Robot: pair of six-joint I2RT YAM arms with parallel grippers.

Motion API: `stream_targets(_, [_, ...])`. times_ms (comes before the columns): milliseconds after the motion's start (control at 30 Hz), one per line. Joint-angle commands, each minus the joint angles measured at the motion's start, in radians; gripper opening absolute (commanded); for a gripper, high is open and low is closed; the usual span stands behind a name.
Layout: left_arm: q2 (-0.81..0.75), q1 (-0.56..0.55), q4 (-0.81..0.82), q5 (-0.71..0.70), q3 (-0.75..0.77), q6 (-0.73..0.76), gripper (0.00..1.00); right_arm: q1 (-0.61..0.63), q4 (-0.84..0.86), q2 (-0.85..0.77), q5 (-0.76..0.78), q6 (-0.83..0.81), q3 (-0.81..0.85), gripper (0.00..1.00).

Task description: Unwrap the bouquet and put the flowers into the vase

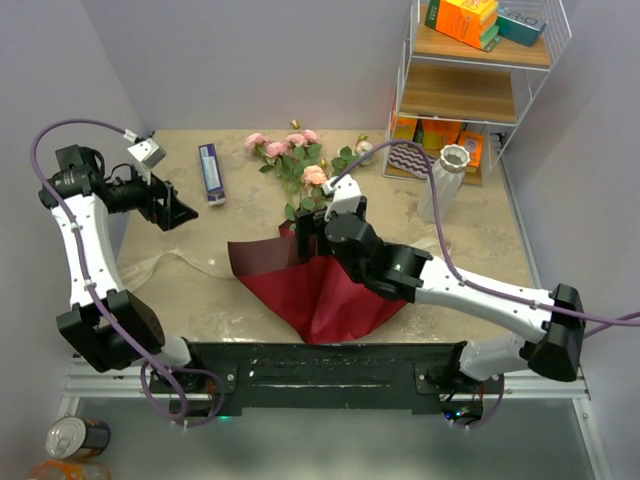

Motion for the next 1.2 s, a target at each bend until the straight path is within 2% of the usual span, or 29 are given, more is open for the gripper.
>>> stream_targets(0, [-0.04,-0.013,-0.08,0.044,0.077,0.032,0.99,-0.107,-0.21,0.132,-0.077,0.009,0.174,0.97])
stream_targets(100, [-0.063,-0.015,-0.039,0.04,0.057,-0.005,0.99,-0.239,-0.253,0.229,-0.23,0.014,0.201,0.96])
stream_targets(167, [-0.07,-0.016,-0.022,0.035,0.037,-0.007,1.0,-0.279,-0.196,0.264,-0.368,0.015,0.193,0.96])
stream_targets(300, [-0.074,-0.016,-0.028,0.02,0.023,0.004,1.0,-0.356,-0.14,0.348,-0.538,0.063,0.207,0.98])
stream_targets(500, [-0.087,-0.015,-0.006,-0.002,0.01,-0.005,0.99,-0.37,-0.087,0.497,-0.731,0.086,0.299,0.94])
stream_targets(833, [-0.09,-0.016,0.041,-0.011,-0.003,-0.042,0.99,-0.35,-0.026,0.583,-1.034,0.116,0.411,0.91])
stream_targets(967, [-0.092,-0.016,0.051,-0.011,-0.001,-0.053,1.0,-0.346,0.002,0.557,-1.082,0.116,0.428,0.91])
stream_targets(1033, [-0.092,-0.016,0.051,-0.014,-0.001,-0.054,0.99,-0.352,-0.103,0.534,-1.001,0.049,0.457,0.93])
stream_targets(1067, [-0.09,-0.016,0.047,-0.016,0.002,-0.054,0.99,-0.376,-0.127,0.49,-0.908,0.031,0.448,0.93])
stream_targets(1167, [-0.092,-0.03,0.018,-0.019,0.007,-0.033,0.99,-0.483,-0.118,0.406,-0.889,0.027,0.346,0.94])
